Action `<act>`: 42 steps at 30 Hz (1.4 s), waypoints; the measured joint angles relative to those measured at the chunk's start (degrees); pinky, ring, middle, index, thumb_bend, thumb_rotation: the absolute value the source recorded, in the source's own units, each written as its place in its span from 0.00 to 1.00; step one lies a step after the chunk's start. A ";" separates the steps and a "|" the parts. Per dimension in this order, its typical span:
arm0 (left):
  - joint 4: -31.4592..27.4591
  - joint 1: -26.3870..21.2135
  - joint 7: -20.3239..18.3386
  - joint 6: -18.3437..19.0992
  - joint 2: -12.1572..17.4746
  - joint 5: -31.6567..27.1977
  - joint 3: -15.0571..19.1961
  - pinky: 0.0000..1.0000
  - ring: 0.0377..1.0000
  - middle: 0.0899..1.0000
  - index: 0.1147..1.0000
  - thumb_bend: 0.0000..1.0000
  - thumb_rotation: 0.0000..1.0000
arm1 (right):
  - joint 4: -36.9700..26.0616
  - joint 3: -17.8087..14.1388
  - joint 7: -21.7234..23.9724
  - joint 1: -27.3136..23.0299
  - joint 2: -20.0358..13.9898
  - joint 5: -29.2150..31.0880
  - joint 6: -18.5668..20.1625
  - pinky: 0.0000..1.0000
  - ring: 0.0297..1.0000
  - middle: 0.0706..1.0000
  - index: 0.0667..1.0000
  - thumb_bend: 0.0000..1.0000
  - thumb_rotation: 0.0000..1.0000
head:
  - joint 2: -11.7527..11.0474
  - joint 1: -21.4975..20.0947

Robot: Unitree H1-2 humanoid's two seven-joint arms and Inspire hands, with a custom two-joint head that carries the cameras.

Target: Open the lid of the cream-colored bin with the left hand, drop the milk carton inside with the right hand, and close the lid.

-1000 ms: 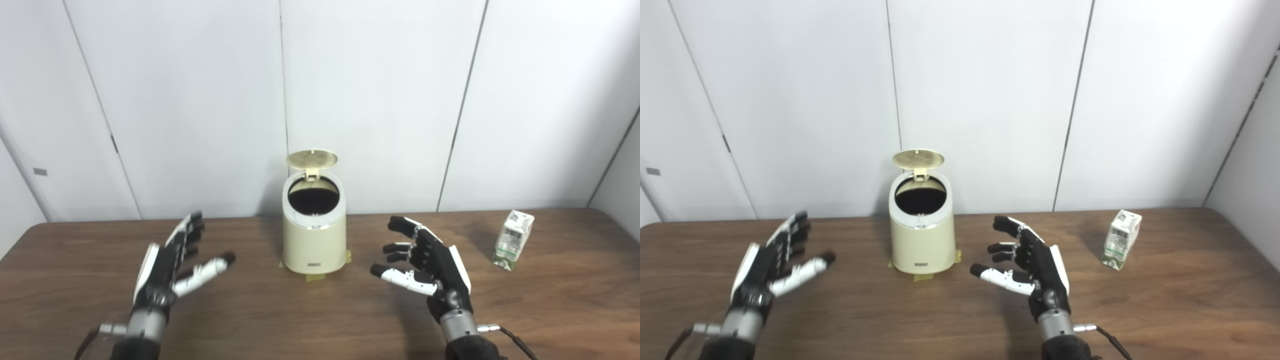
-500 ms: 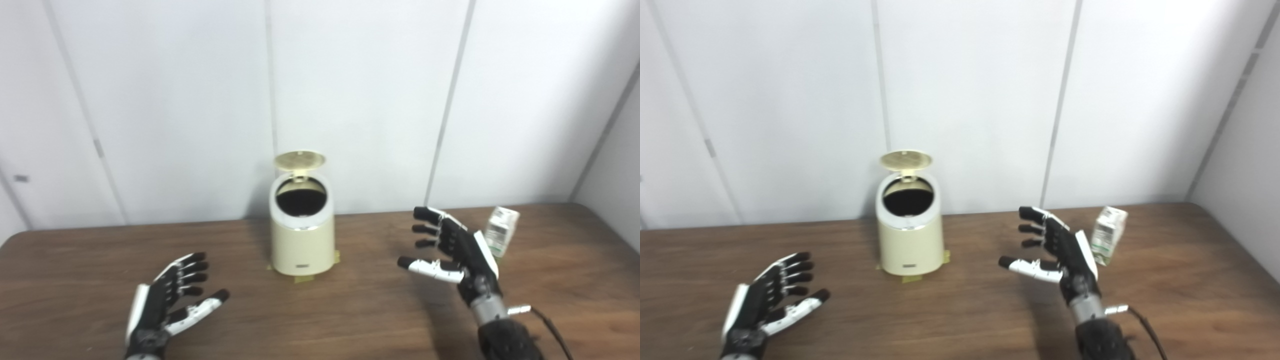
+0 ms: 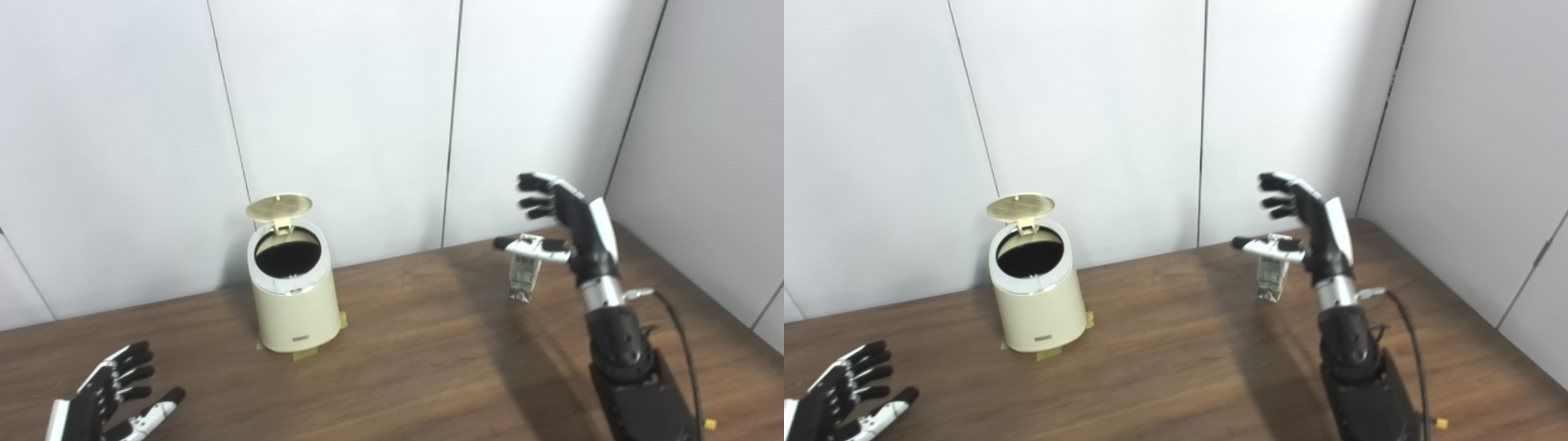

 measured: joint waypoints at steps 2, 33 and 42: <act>0.00 0.00 -0.20 0.06 0.15 -0.07 -0.02 0.67 0.75 0.77 0.76 0.71 0.14 | 1.83 -0.07 -0.75 -1.13 -0.65 -1.41 0.93 0.73 0.78 0.79 0.76 0.77 0.10 | 0.26 -0.70; -2.95 1.36 -2.54 4.42 1.49 -0.17 -0.50 0.63 0.72 0.76 0.76 0.69 0.06 | 19.61 3.97 8.71 -4.14 -3.17 5.77 11.44 0.74 0.87 0.92 0.91 0.84 0.10 | 1.76 -1.23; -2.97 1.58 -3.06 4.42 1.92 -0.73 -0.50 0.63 0.72 0.76 0.75 0.68 0.02 | 27.10 5.66 2.76 -5.34 -1.88 4.06 6.67 0.67 0.77 0.83 0.80 0.85 0.08 | 2.20 -1.06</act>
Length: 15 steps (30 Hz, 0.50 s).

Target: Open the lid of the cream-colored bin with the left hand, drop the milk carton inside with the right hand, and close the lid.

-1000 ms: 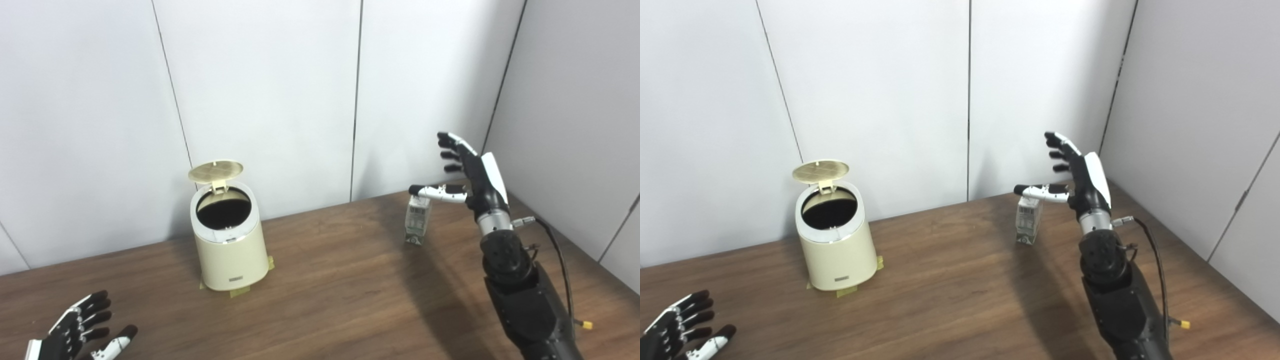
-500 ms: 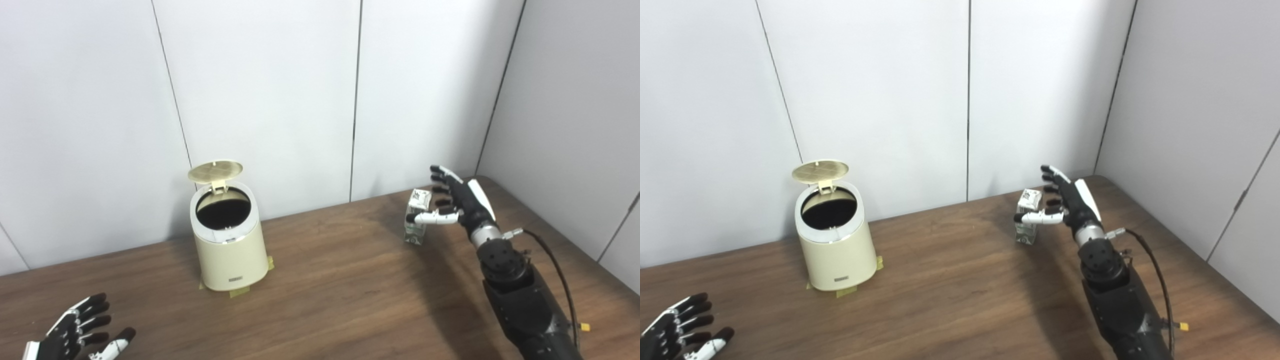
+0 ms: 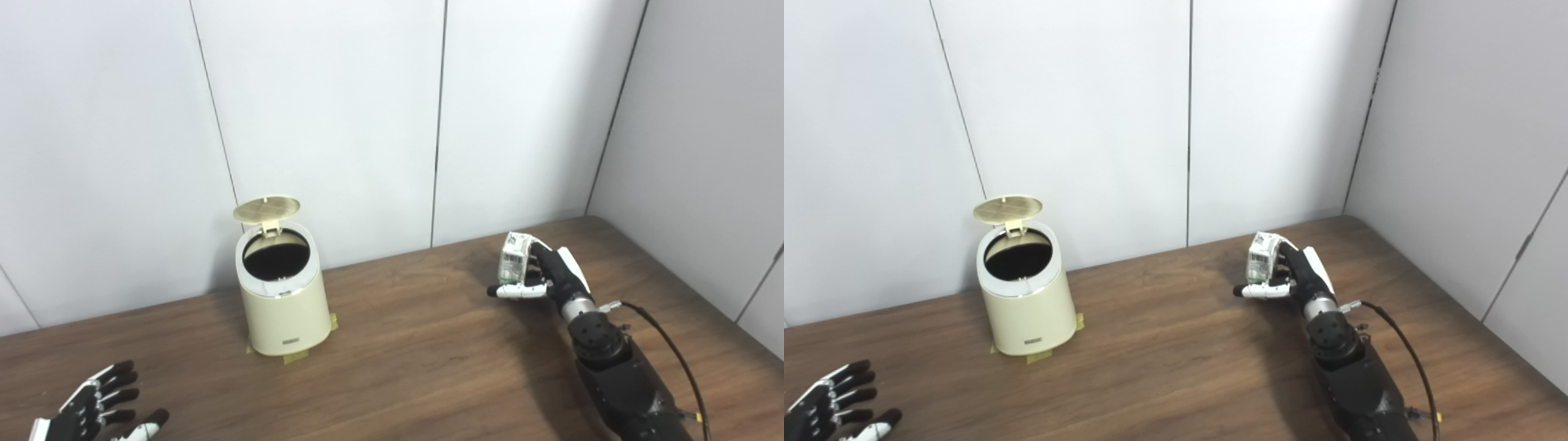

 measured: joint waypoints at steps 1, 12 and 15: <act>0.00 0.01 0.01 0.00 0.00 -0.02 -0.06 0.63 0.71 0.75 0.75 0.68 0.02 | 1.57 -0.57 -1.39 -0.64 0.57 0.32 -0.95 0.67 0.77 0.82 0.79 0.84 0.08 | 0.00 0.09; -0.11 0.03 0.10 -0.03 0.06 1.16 -0.22 0.62 0.70 0.75 0.74 0.67 0.00 | 11.38 -2.24 -9.72 -3.79 4.07 2.76 -9.38 0.65 0.68 0.72 0.72 0.76 0.02 | 0.18 0.00; -0.12 0.11 0.00 -0.03 0.05 0.77 -0.21 0.63 0.72 0.75 0.74 0.66 0.00 | 12.68 -2.11 -11.42 -4.26 4.44 2.89 -10.83 0.62 0.67 0.71 0.71 0.75 0.03 | 0.18 0.00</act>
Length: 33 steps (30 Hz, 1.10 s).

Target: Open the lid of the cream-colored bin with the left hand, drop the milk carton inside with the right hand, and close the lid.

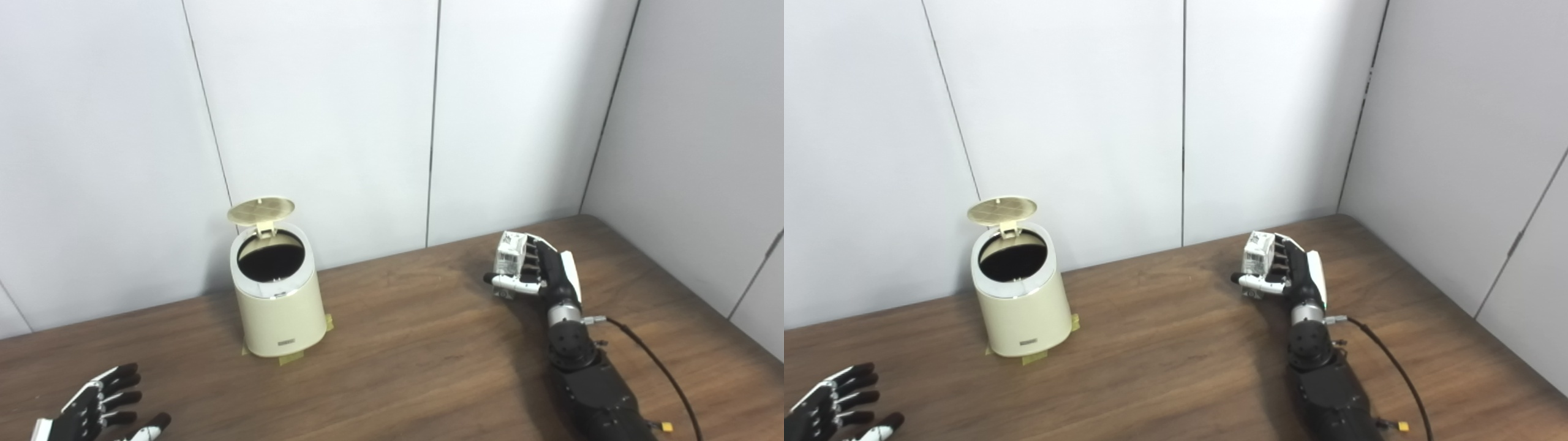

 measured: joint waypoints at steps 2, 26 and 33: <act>-0.13 0.15 0.00 0.00 0.00 -0.05 -0.03 0.63 0.72 0.76 0.75 0.66 0.00 | 1.31 0.26 -1.61 -0.60 0.10 -0.32 -0.42 0.58 0.63 0.67 0.66 0.75 0.03 | 0.17 0.61; -1.04 0.83 0.14 -0.16 -0.07 0.11 -0.70 0.62 0.71 0.75 0.74 0.66 0.00 | -7.25 4.34 -8.02 2.92 2.40 -3.12 -0.49 0.36 0.38 0.46 0.49 0.52 0.00 | 1.05 3.69; -0.77 0.80 0.43 -0.57 -0.25 0.50 -1.42 0.64 0.71 0.74 0.74 0.67 0.00 | -19.18 7.87 0.61 3.56 3.80 -3.42 2.49 0.35 0.39 0.46 0.48 0.52 0.00 | 1.23 8.61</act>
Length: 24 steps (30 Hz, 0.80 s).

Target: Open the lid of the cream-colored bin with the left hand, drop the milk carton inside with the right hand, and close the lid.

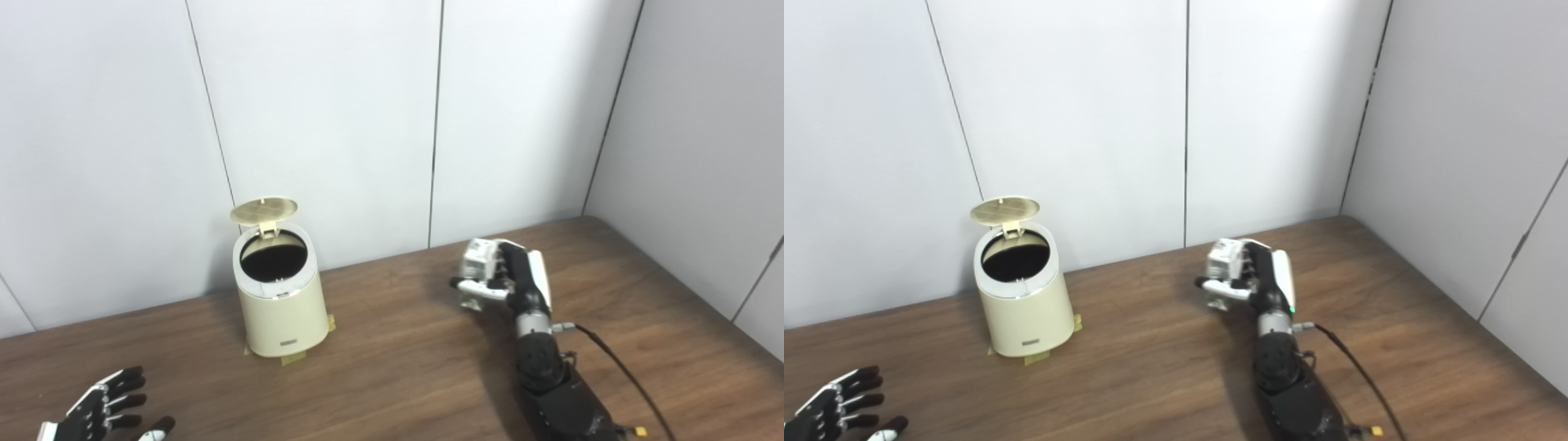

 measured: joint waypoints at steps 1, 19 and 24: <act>0.06 0.00 0.03 -0.10 -0.06 0.00 -0.12 0.64 0.71 0.74 0.74 0.67 0.00 | -1.47 0.39 1.28 -0.34 0.00 0.02 0.56 0.35 0.39 0.46 0.48 0.52 0.00 | 0.00 0.79; 0.96 -1.66 1.83 -0.49 -3.42 2.04 -3.66 0.64 0.72 0.74 0.72 0.73 0.09 | -8.70 5.20 16.13 -8.17 2.76 -0.07 3.77 0.31 0.39 0.45 0.48 0.52 0.00 | -0.53 14.06; 0.95 -1.85 2.47 -0.47 -4.19 2.87 -4.42 0.66 0.72 0.74 0.72 0.74 0.09 | -8.92 6.12 17.71 -9.58 5.71 -0.04 4.19 0.31 0.38 0.45 0.48 0.52 0.00 | -0.62 15.30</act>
